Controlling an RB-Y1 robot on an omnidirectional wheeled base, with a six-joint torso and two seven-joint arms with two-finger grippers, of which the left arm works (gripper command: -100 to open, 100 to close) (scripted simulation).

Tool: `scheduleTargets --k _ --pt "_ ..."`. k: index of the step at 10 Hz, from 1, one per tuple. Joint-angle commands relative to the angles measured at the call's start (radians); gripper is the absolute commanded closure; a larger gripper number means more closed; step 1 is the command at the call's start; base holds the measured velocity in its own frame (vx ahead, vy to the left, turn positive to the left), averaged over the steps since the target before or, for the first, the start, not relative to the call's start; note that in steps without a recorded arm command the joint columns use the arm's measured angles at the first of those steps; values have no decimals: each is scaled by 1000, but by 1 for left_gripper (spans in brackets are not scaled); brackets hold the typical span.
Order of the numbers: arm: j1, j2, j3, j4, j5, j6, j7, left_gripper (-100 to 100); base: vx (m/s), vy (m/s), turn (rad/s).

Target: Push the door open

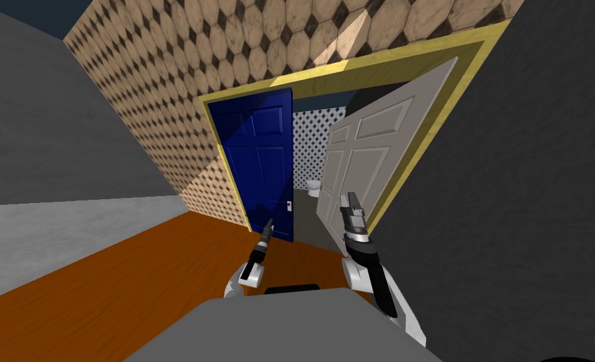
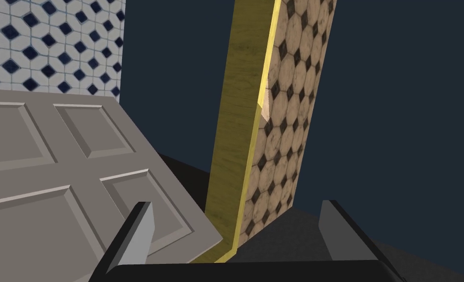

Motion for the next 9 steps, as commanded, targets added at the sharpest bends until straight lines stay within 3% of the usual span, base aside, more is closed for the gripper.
scheduleTargets --k 1,4,7,9 --pt "-15 -3 -6 38 0 -8 5 -100 104 -25 -19" --pt "-56 -12 -22 137 1 -27 20 -100 132 -23 -39" --pt "-69 -15 -27 168 1 -33 24 -100 98 -18 -12" --pt "-93 -22 -36 228 1 -44 33 -100 107 -12 -37"
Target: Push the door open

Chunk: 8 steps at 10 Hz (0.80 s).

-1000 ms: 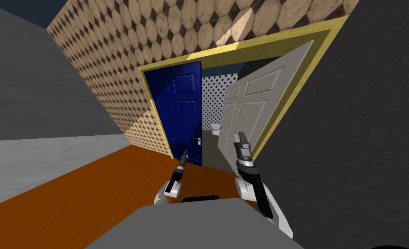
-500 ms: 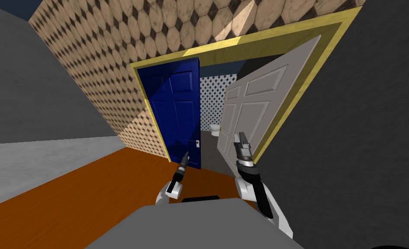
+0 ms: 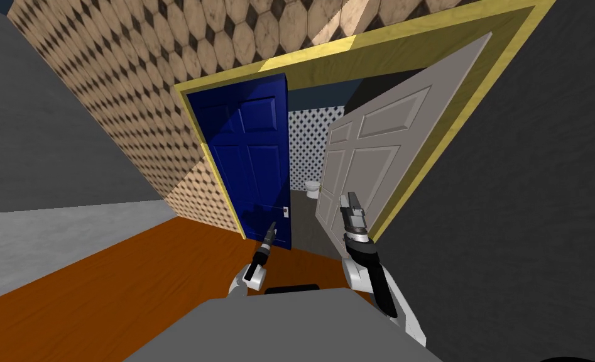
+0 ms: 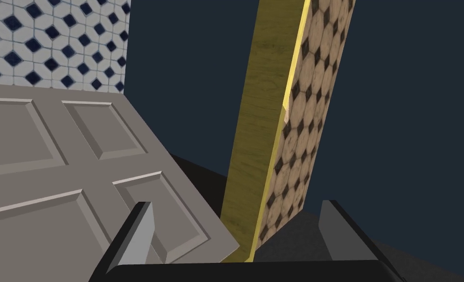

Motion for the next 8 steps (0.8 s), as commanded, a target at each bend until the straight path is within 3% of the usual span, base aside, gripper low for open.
scheduleTargets --k 1,3,5,8 --pt "-12 -7 -10 36 -1 -3 6 -100 178 -28 -37" --pt "-27 -13 -16 73 0 -10 11 -100 157 -18 -22" --pt "-24 -7 -11 64 1 -5 7 -100 77 -23 -17" --pt "-26 -5 -4 69 3 -4 3 -100 216 -46 -26"
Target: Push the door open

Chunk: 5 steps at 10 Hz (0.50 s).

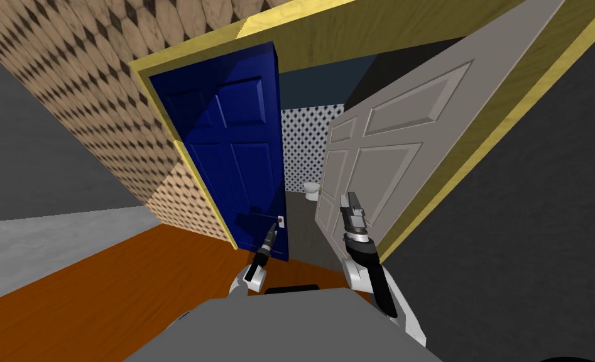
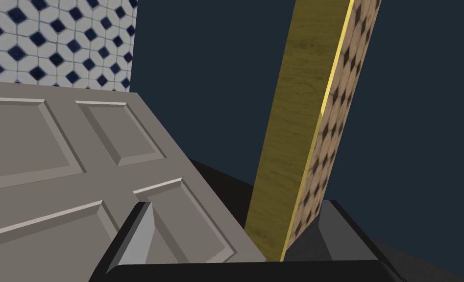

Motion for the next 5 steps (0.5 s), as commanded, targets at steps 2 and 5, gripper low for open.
scheduleTargets --k 2,5 --pt "-3 -3 7 6 2 1 -4 -100 191 -30 -30" --pt "-5 -9 10 10 3 1 -6 -100 167 -33 -16"
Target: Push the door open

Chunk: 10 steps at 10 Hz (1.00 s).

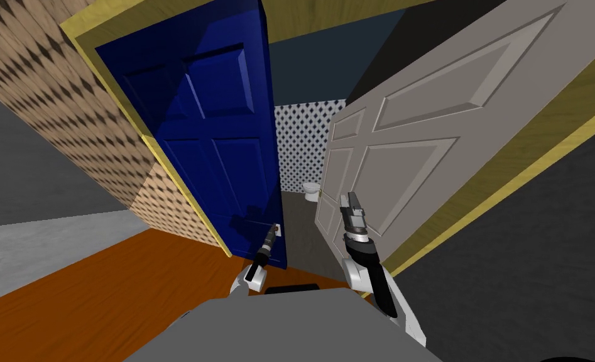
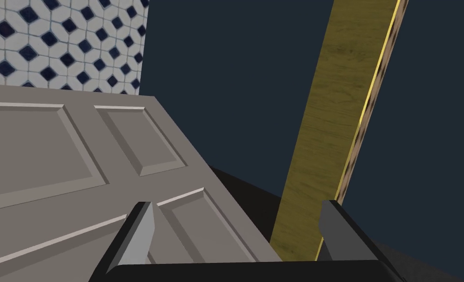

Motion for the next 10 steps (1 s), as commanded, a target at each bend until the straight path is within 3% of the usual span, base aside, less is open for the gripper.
scheduleTargets --k 1,6,10 --pt "-1 1 0 0 0 2 0 100 -14 3 -8" --pt "-1 1 0 0 0 2 0 100 -11 4 -3" --pt "-1 21 33 5 15 1 -27 100 144 -59 42"
